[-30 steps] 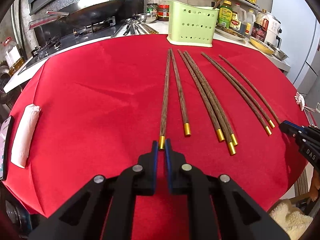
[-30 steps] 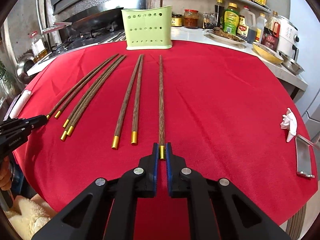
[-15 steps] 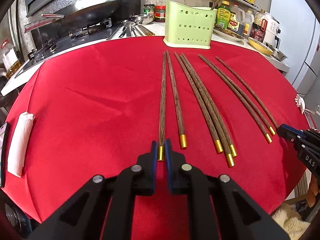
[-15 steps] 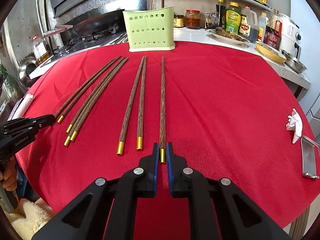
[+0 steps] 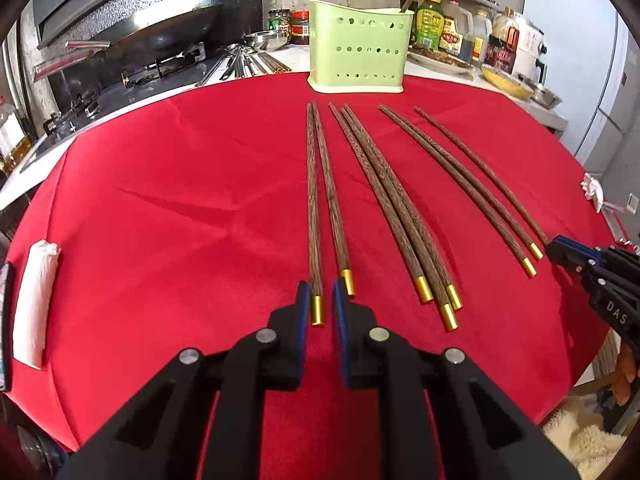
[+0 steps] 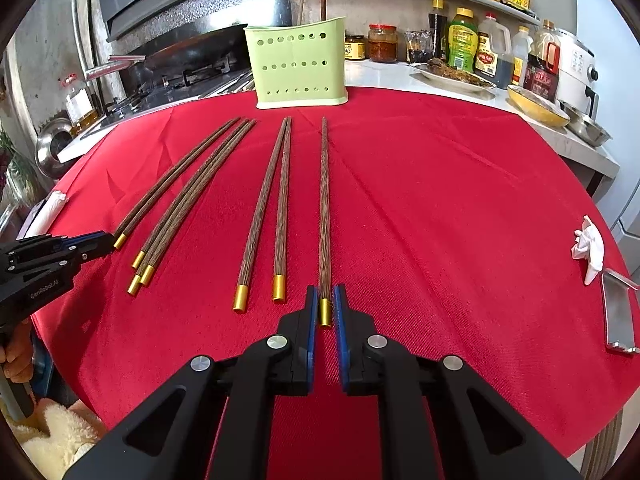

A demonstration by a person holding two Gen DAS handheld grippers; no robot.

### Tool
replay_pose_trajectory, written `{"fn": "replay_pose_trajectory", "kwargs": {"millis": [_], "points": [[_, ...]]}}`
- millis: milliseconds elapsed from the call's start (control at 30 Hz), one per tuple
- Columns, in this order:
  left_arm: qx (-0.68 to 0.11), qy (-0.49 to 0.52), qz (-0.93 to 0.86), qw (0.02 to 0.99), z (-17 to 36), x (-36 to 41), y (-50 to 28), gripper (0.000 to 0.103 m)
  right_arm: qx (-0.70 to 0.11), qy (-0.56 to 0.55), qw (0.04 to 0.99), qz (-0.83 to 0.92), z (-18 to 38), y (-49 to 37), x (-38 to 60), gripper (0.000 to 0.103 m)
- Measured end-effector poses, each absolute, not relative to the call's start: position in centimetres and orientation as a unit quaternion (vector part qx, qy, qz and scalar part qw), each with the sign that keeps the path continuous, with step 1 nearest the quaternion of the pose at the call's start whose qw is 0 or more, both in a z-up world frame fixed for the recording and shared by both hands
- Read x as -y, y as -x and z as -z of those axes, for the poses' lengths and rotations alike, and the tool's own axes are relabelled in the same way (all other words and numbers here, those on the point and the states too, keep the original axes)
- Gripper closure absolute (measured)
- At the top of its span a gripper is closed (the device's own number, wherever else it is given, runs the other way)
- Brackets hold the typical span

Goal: Organize utensils
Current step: 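Lift the left tool's chopstick upright toward the green holder while the right tool carries its own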

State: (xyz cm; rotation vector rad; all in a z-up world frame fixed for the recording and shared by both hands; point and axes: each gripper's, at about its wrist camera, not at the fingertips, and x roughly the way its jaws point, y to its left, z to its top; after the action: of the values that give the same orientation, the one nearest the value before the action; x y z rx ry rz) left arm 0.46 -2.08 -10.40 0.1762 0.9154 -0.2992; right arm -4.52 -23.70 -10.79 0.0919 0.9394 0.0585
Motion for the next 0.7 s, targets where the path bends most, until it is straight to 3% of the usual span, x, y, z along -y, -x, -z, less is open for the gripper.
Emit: {"fn": "replay_pose_trajectory", "kwargs": {"millis": [200, 700], "points": [[-0.434, -0.107, 0.138, 0.884, 10.5, 2.5, 0.0, 0.093, -0.446, -0.031, 0.894, -0.025, 10.9, 4.8, 23.3, 0.092], [-0.422, -0.049, 0.149, 0.893, 8.9, 0.2, 0.5, 0.096, -0.415, -0.039, 0.908, -0.028, 8.6, 5.8, 23.4, 0.096]]}}
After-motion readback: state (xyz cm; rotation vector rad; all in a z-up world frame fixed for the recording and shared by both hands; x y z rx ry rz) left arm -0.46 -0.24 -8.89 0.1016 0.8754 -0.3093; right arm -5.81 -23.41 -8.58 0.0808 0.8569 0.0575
